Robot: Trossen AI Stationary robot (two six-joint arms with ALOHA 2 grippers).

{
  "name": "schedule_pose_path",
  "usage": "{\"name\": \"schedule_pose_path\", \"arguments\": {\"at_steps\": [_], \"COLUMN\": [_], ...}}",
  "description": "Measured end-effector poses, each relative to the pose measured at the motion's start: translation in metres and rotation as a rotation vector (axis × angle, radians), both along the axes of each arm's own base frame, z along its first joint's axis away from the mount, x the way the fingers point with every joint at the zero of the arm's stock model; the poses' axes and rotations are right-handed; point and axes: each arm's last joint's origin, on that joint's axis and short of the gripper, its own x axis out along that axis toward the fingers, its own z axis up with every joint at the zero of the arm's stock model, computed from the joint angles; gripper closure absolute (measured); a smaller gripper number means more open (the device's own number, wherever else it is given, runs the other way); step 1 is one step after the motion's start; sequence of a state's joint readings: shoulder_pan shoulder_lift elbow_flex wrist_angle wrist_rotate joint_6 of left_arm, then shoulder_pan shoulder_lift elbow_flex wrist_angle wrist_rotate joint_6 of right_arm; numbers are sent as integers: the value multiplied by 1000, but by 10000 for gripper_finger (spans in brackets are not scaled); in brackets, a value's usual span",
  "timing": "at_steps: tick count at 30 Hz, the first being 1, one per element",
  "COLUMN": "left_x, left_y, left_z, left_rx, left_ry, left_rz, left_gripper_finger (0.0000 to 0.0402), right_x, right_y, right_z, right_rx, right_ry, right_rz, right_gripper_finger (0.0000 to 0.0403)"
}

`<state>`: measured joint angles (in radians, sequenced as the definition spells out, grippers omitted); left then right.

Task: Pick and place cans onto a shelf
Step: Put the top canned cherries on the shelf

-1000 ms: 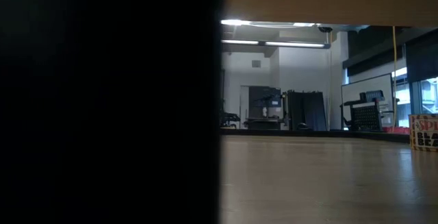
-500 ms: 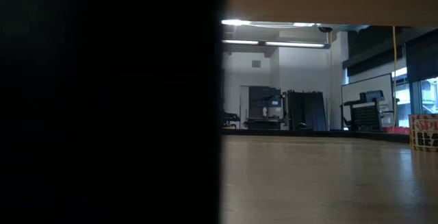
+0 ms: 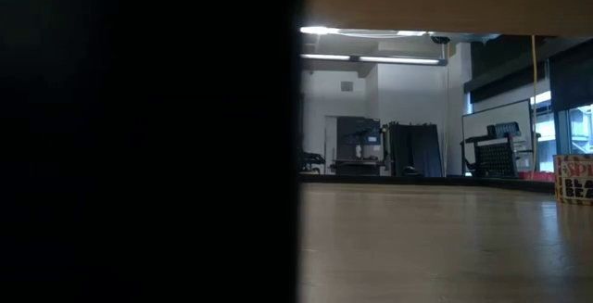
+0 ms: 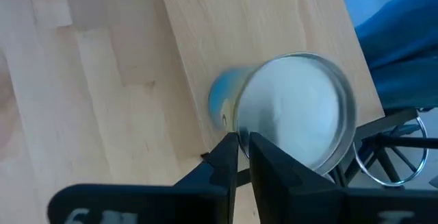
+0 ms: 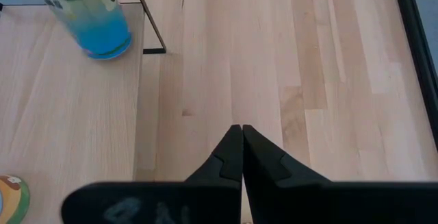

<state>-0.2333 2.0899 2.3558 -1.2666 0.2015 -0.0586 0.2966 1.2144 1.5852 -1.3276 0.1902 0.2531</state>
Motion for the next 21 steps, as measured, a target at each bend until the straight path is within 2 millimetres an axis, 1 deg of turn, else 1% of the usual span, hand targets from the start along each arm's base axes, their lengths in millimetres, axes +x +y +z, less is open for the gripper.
{"name": "schedule_pose_path", "arguments": {"at_steps": [6,11,14,17,21], "left_x": [-1,-6,-9,-15,-24], "left_y": [0,2,3,6,9], "left_z": [8,20,24,31,41], "left_rx": [-14,-25,-25,-19,13], "left_ry": [-50,-100,-111,-126,-153], "left_rz": [1,3,4,7,30], "left_gripper_finger": [364,364,367,368,372], "right_x": [0,0,1,3,8], "right_y": [0,0,0,2,6], "right_z": [0,0,1,3,7], "right_rx": [0,0,3,7,37], "right_ry": [0,-1,-11,-46,-111], "right_rz": [0,0,0,13,75], "right_gripper_finger": [398,398,398,398,398]}}
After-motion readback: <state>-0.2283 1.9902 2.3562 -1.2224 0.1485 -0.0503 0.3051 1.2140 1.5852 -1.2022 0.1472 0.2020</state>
